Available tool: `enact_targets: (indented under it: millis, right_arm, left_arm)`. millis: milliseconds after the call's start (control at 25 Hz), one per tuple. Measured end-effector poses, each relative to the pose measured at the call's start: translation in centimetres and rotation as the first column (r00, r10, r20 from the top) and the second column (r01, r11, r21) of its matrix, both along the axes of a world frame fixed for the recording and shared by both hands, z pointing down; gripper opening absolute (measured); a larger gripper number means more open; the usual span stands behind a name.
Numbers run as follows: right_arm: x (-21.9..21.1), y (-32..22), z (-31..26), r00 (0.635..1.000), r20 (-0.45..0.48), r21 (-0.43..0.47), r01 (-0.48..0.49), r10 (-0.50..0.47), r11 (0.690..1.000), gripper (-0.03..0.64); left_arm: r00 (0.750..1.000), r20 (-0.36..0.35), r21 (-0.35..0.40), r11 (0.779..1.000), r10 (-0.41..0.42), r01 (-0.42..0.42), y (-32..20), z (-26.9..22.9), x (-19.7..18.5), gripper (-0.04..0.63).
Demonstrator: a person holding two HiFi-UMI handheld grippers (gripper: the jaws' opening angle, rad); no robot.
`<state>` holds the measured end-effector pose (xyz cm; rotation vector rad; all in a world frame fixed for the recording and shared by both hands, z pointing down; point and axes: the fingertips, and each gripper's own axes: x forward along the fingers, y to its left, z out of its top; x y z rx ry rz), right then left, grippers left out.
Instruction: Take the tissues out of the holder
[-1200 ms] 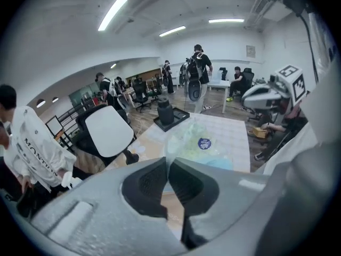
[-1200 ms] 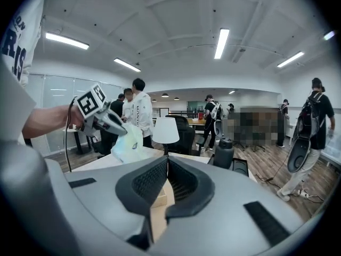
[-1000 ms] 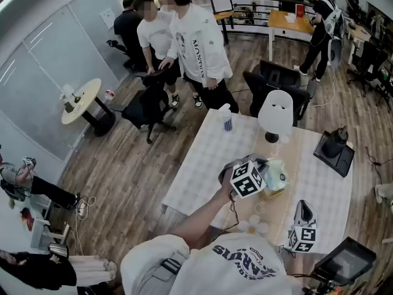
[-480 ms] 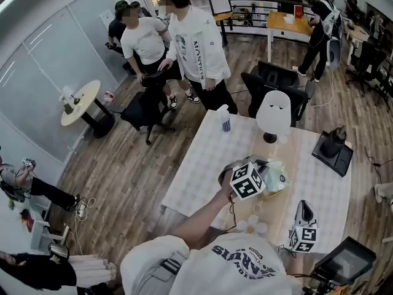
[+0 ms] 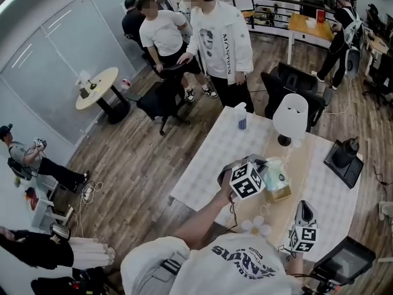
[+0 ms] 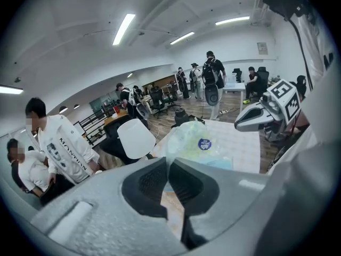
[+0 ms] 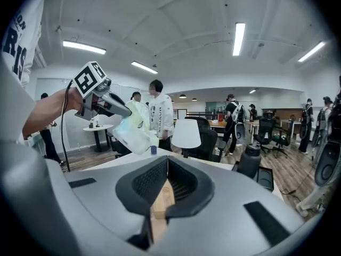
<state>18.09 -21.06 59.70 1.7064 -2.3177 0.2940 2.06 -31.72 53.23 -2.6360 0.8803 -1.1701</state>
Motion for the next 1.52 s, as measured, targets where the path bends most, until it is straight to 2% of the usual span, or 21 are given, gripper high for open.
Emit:
enact_targets:
  millis: [240, 440, 640, 880, 1280, 1520]
  right_arm:
    - [-4.0, -2.1, 0.2, 0.992, 0.0, 0.005, 0.127, -0.127, 0.992, 0.009]
    - [-9.1, -2.7, 0.1, 0.967, 0.011, 0.013, 0.253, -0.253, 0.968, 0.009]
    - [-11.5, -2.9, -0.1, 0.943, 0.017, 0.018, 0.332, -0.333, 0.943, 0.009]
    - [-12.3, -2.6, -0.3, 0.934, 0.018, 0.017, 0.357, -0.358, 0.934, 0.009]
    - [-10.2, -3.0, -0.2, 0.954, 0.005, 0.014, 0.301, -0.301, 0.954, 0.009]
    - [-10.1, -2.9, 0.1, 0.957, 0.008, 0.016, 0.291, -0.291, 0.957, 0.009]
  left_arm:
    - [0.988, 0.013, 0.001, 0.989, -0.151, 0.151, 0.5, 0.1, -6.5, 0.006]
    - [0.958, 0.024, 0.007, 0.958, -0.287, 0.287, 2.3, -0.1, -12.8, 0.006]
    - [0.934, 0.025, 0.0, 0.934, -0.356, 0.356, 3.4, 0.1, -14.9, 0.006]
    - [0.925, 0.021, -0.005, 0.925, -0.379, 0.379, 4.0, 0.2, -15.7, 0.006]
    - [0.937, 0.019, -0.018, 0.937, -0.348, 0.348, 3.2, 0.9, -14.5, 0.006]
    - [0.935, 0.016, -0.015, 0.935, -0.354, 0.354, 2.7, 1.5, -14.5, 0.006]
